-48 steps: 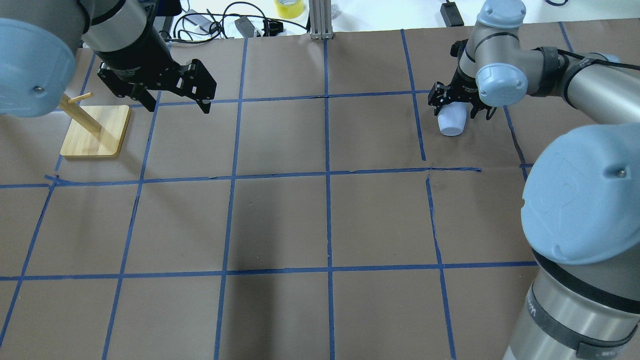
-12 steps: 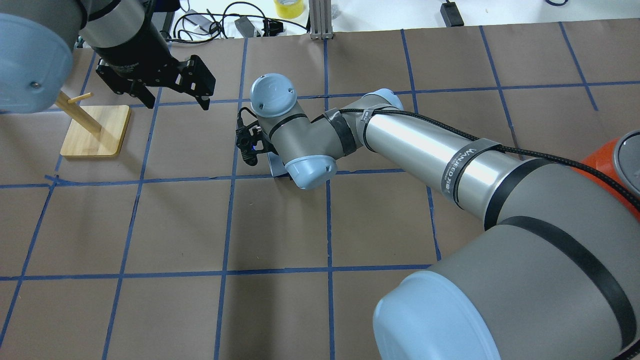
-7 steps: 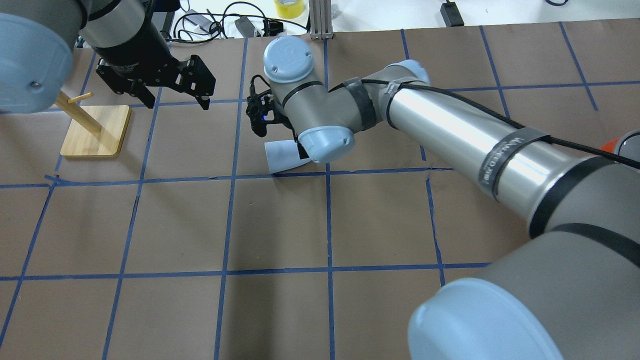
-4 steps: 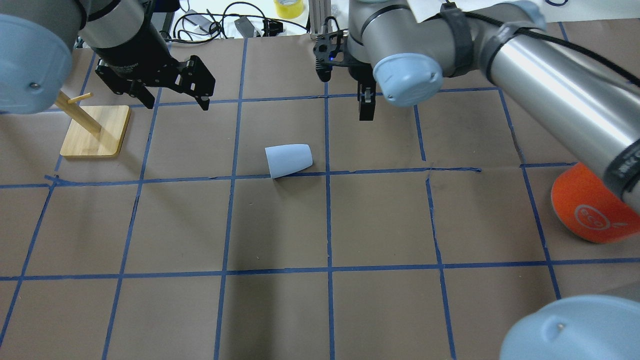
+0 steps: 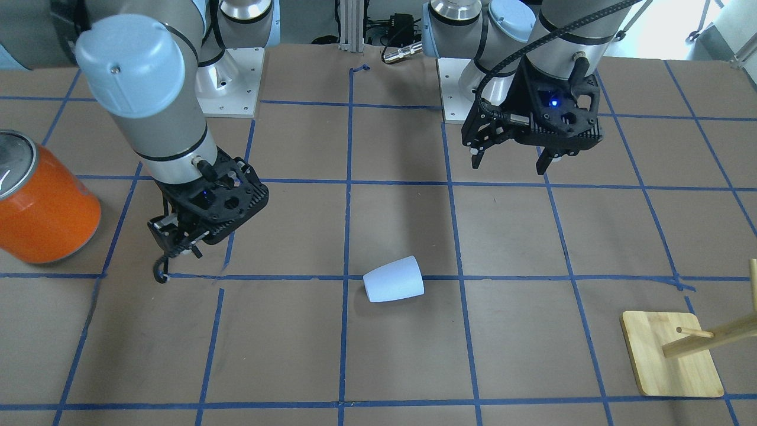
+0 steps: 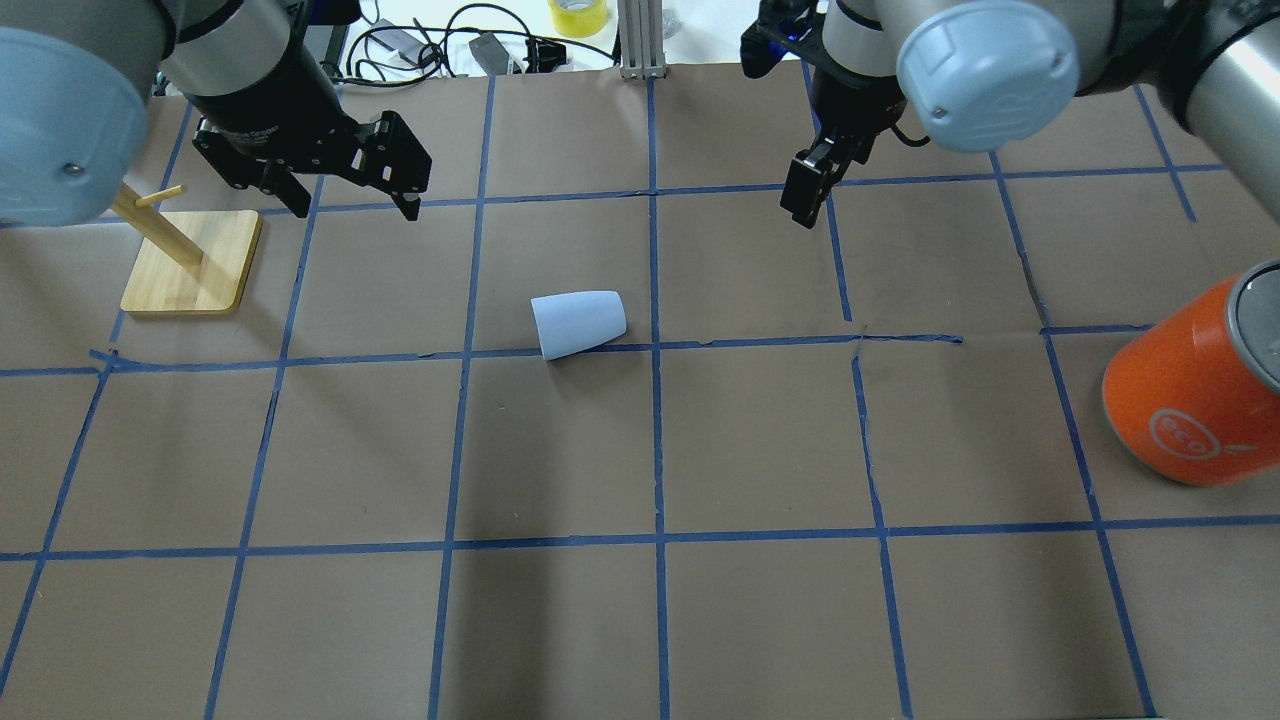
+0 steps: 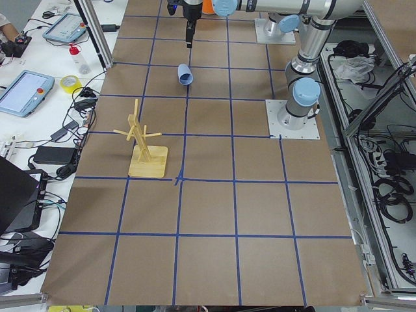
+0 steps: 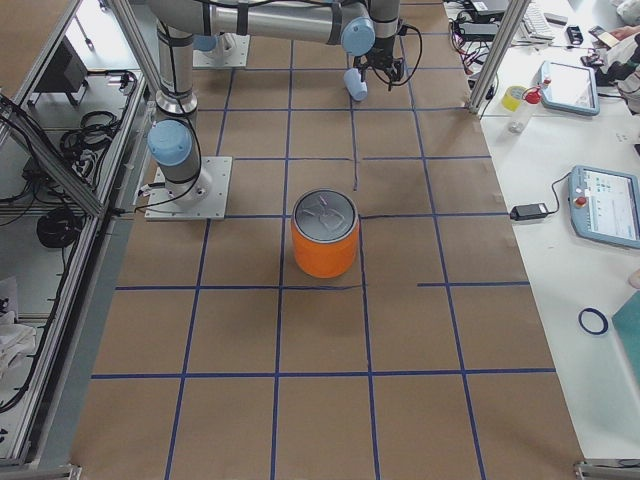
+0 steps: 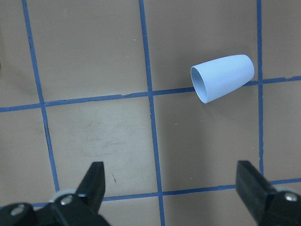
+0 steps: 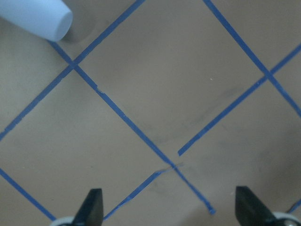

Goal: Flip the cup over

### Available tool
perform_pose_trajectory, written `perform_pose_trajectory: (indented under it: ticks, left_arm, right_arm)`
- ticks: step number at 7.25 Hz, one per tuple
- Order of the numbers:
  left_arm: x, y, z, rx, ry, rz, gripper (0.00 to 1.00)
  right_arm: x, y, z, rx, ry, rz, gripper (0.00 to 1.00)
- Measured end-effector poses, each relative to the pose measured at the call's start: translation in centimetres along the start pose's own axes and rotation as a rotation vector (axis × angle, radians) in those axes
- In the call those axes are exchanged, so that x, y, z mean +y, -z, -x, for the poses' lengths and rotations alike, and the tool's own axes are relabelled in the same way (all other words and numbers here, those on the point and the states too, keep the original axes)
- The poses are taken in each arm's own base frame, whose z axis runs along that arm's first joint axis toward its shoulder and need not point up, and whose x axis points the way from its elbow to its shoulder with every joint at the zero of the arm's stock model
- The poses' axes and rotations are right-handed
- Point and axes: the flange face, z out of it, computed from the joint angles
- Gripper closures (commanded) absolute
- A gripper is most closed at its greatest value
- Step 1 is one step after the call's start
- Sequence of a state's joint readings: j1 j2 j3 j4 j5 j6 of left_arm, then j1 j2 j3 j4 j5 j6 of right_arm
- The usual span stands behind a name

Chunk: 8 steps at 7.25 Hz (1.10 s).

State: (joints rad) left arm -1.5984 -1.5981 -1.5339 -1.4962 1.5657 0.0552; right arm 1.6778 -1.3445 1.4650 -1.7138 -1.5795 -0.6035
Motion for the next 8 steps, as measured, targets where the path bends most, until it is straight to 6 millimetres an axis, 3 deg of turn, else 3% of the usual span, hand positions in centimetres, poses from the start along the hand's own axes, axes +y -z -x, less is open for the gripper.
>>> perform_pose_trajectory:
  ticks: [2,4,8]
  left_arm:
    - [-0.5,-0.3,0.1,0.002,0.002,0.002,0.0]
    - [-1.3,-1.6,0.0,0.025,0.003,0.015,0.0]
    - [-6.5,-9.8,-1.7,0.26,0.019,0.064,0.0]
  right_arm:
    - [2.2,2.6,1.3,-0.019,-0.346,0.025,0.0]
    - [3.5,4.2,2.2,-0.023,-0.456,0.029,0.0]
    - [6.1,7.7,3.7,-0.018,-0.502,0.009,0.0]
